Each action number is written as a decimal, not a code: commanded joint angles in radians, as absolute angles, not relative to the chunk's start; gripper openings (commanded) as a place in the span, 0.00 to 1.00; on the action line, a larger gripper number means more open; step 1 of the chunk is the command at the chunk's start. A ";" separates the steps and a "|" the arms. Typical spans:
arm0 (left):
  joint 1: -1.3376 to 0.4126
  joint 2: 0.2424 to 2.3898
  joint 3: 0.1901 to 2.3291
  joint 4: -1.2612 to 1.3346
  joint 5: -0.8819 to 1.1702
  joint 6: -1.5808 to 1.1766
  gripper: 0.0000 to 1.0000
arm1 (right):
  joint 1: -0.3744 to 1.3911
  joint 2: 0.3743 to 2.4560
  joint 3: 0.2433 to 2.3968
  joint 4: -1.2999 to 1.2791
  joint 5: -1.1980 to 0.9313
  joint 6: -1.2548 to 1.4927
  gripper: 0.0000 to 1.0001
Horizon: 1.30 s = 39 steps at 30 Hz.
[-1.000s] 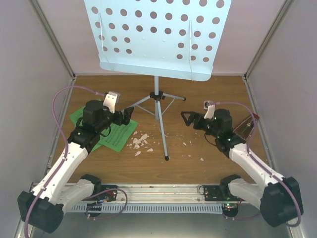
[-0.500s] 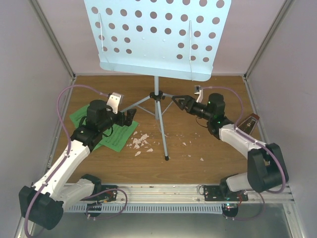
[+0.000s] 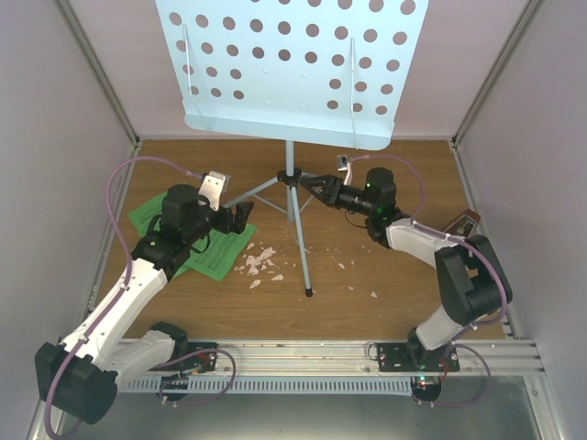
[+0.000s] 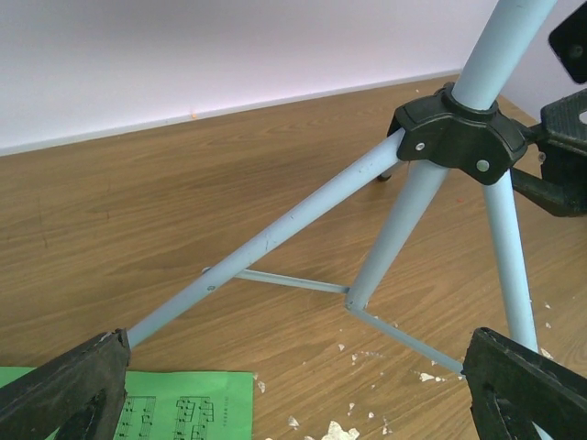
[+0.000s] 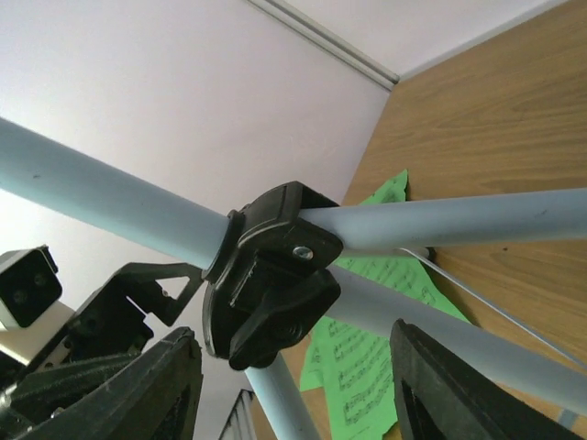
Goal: Pack up the instrument practice props
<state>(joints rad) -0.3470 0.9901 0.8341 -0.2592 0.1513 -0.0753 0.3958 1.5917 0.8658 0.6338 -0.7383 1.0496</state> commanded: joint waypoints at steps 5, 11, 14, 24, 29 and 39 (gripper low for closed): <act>-0.355 0.989 0.842 -0.228 0.148 -0.074 0.99 | 0.410 1.649 0.923 0.714 -0.770 1.068 0.54; -0.357 0.989 0.842 -0.230 0.145 -0.074 0.99 | 0.410 1.674 0.948 0.714 -0.764 1.051 0.51; -0.356 0.988 0.842 -0.230 0.147 -0.074 0.99 | 0.411 1.686 0.953 0.721 -0.768 1.050 0.46; -0.356 0.995 0.847 -0.234 0.140 -0.075 0.99 | 0.410 1.673 0.937 0.700 -0.752 0.987 0.37; -0.358 0.994 0.847 -0.234 0.139 -0.075 0.99 | 0.410 1.666 0.911 0.735 -0.759 0.970 0.31; -0.358 0.994 0.847 -0.235 0.140 -0.077 0.99 | 0.411 1.630 0.870 0.754 -0.759 0.878 0.27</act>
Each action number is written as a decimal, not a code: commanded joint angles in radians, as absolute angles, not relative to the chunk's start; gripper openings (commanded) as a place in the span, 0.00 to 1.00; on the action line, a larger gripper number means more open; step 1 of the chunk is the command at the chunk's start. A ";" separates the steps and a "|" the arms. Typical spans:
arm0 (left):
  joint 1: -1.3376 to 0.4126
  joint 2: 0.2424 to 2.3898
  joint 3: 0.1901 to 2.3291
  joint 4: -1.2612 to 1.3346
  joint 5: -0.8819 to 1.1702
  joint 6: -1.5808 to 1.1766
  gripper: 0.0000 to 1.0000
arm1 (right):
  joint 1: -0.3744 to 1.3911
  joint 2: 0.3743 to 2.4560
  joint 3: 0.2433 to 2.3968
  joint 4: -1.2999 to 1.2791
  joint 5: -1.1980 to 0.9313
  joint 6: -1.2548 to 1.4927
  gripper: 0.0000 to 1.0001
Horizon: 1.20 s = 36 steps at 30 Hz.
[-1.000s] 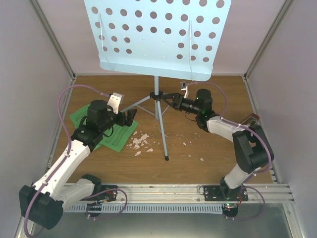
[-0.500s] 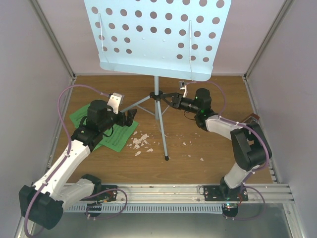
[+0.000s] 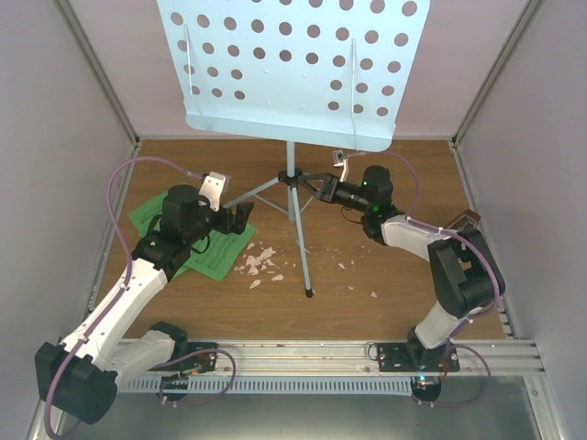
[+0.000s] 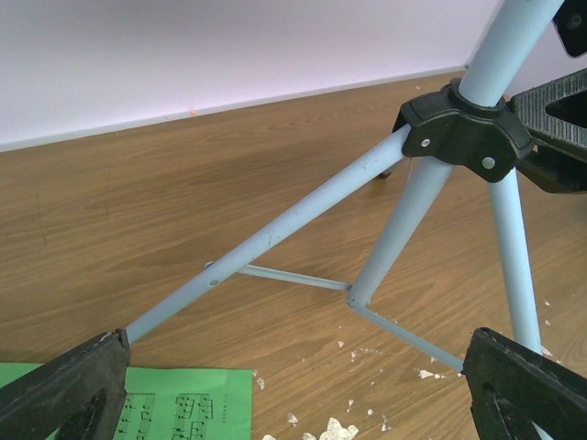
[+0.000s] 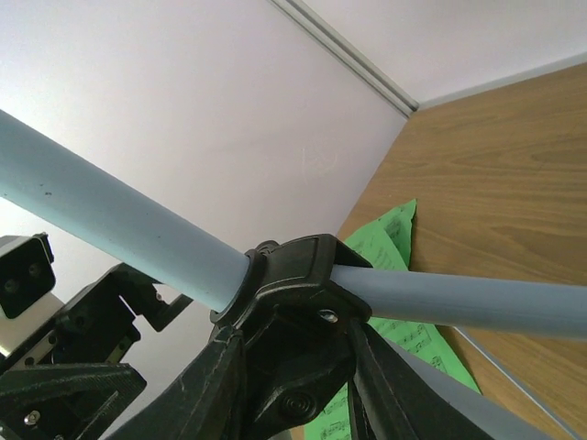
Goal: Pack up the instrument practice props
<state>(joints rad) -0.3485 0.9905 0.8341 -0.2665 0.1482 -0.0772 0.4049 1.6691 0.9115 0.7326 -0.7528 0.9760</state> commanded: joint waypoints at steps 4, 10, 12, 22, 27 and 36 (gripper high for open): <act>-0.358 0.994 0.848 -0.236 0.140 -0.077 0.99 | 0.411 1.615 0.834 0.812 -0.762 0.819 0.27; -0.357 0.997 0.847 -0.236 0.140 -0.077 0.99 | 0.410 1.615 0.813 0.882 -0.805 0.771 0.27; -0.358 0.997 0.847 -0.237 0.141 -0.077 0.99 | 0.410 1.617 0.809 0.893 -0.815 0.748 0.27; -0.359 1.000 0.847 -0.237 0.140 -0.077 0.99 | 0.411 1.614 0.786 0.888 -0.851 0.575 0.20; -0.359 1.002 0.848 -0.238 0.140 -0.077 0.99 | 0.412 1.606 0.791 0.786 -0.822 0.434 0.15; -0.360 1.009 0.848 -0.237 0.143 -0.078 0.99 | 0.414 1.548 0.770 0.652 -0.706 0.183 0.06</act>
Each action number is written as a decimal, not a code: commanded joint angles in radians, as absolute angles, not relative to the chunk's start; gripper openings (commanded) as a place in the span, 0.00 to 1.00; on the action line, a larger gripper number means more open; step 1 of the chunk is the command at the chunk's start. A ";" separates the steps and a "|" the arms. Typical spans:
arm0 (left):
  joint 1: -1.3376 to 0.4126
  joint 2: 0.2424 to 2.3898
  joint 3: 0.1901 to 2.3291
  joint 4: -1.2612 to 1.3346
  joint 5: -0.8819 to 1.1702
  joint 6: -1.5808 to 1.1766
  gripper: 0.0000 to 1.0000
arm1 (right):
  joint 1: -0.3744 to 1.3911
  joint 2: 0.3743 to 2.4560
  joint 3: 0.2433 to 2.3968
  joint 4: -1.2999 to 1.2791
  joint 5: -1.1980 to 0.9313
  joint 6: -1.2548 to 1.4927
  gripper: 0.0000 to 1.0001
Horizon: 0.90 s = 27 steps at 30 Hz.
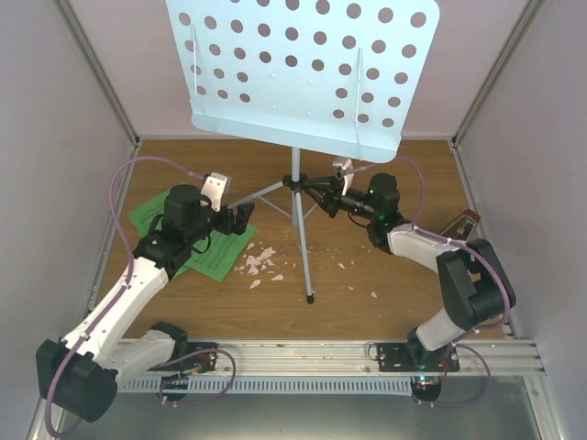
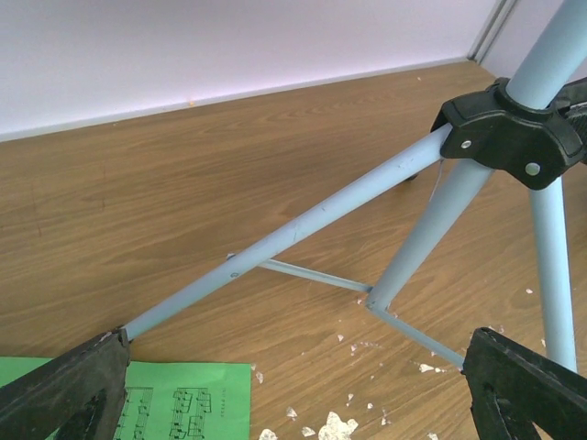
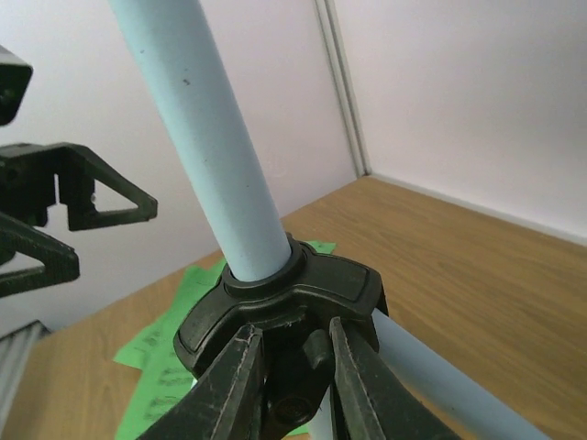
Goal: Pack up the instrument practice props
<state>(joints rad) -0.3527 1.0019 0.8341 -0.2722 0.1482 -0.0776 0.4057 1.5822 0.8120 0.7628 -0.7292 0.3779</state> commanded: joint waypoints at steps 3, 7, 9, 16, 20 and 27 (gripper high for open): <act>-0.359 1.011 0.849 -0.238 0.144 -0.079 0.99 | 0.416 1.525 0.764 0.625 -0.672 0.090 0.05; -0.359 1.015 0.848 -0.238 0.146 -0.078 0.99 | 0.428 1.491 0.764 0.563 -0.585 -0.082 0.05; -0.360 1.018 0.849 -0.239 0.146 -0.078 0.99 | 0.436 1.471 0.755 0.545 -0.528 -0.167 0.04; -0.362 1.022 0.850 -0.240 0.153 -0.080 0.99 | 0.450 1.420 0.716 0.519 -0.346 -0.399 0.07; -0.363 1.023 0.851 -0.240 0.154 -0.080 0.99 | 0.464 1.413 0.730 0.479 -0.229 -0.516 0.10; -0.365 1.022 0.851 -0.242 0.154 -0.080 0.99 | 0.490 1.409 0.731 0.504 -0.031 -0.714 0.10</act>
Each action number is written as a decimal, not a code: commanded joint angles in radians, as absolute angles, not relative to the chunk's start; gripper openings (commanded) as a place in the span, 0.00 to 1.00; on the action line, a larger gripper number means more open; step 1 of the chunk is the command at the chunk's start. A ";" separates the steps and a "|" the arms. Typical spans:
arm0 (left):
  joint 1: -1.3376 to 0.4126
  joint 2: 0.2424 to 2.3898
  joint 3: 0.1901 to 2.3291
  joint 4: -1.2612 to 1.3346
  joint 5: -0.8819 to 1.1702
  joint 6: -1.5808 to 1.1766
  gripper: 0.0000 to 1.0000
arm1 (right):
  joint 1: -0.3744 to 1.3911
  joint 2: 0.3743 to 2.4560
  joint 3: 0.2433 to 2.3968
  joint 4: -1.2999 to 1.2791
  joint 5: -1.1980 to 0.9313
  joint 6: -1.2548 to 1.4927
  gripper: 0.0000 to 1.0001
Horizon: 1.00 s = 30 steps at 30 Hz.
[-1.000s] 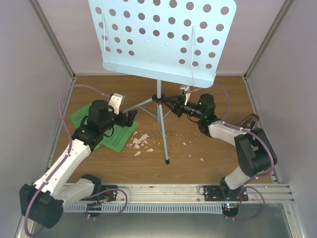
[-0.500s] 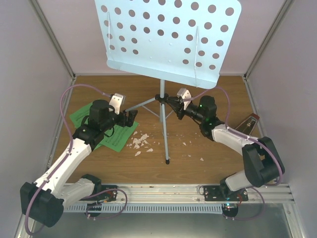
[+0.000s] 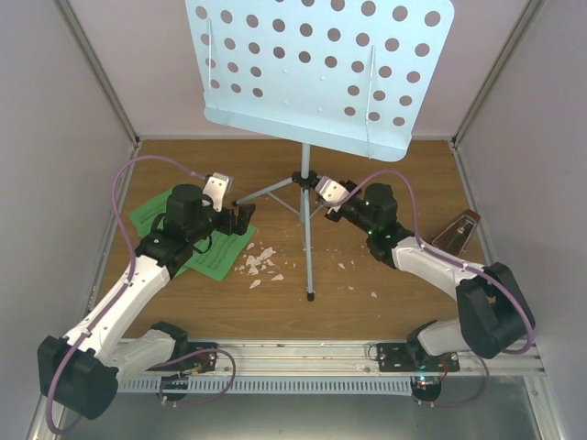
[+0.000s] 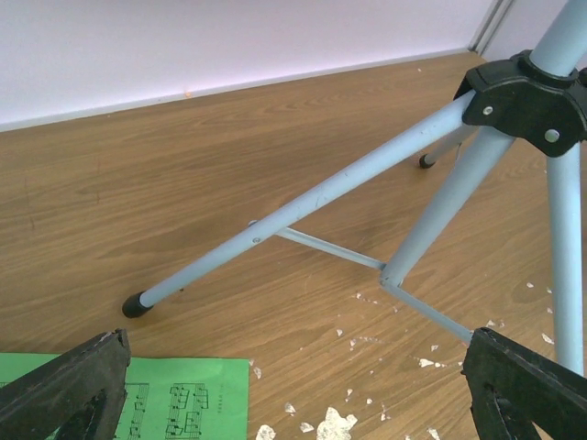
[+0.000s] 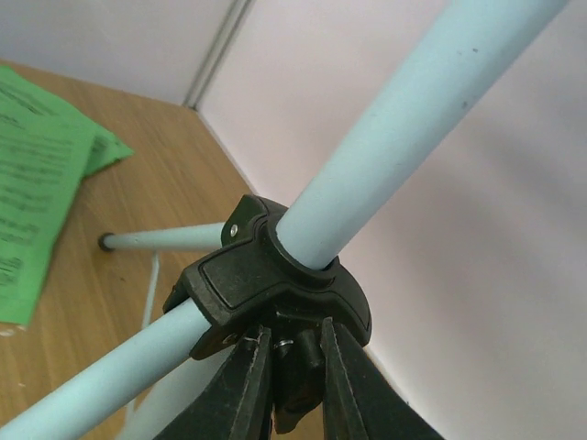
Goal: Pack up the instrument practice props
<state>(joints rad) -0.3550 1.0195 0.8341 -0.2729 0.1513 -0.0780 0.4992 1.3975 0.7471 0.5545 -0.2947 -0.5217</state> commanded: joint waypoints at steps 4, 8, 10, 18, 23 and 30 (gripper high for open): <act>-0.366 1.019 0.850 -0.242 0.151 -0.080 0.99 | 0.498 1.401 0.696 0.563 0.059 -0.792 0.12; -0.365 1.020 0.851 -0.241 0.152 -0.080 0.99 | 0.497 1.356 0.650 0.639 0.069 -0.776 0.27; -0.367 1.022 0.851 -0.242 0.153 -0.081 0.99 | 0.497 1.327 0.629 0.669 0.045 -0.736 0.44; -0.369 1.017 0.850 -0.242 0.145 -0.080 0.99 | 0.463 1.198 0.529 0.684 0.004 -0.393 0.81; -0.370 1.019 0.850 -0.243 0.146 -0.081 0.99 | 0.382 1.113 0.503 0.593 -0.044 0.008 0.92; -0.373 1.017 0.851 -0.245 0.142 -0.084 0.99 | 0.371 1.018 0.557 0.336 -0.189 0.372 0.93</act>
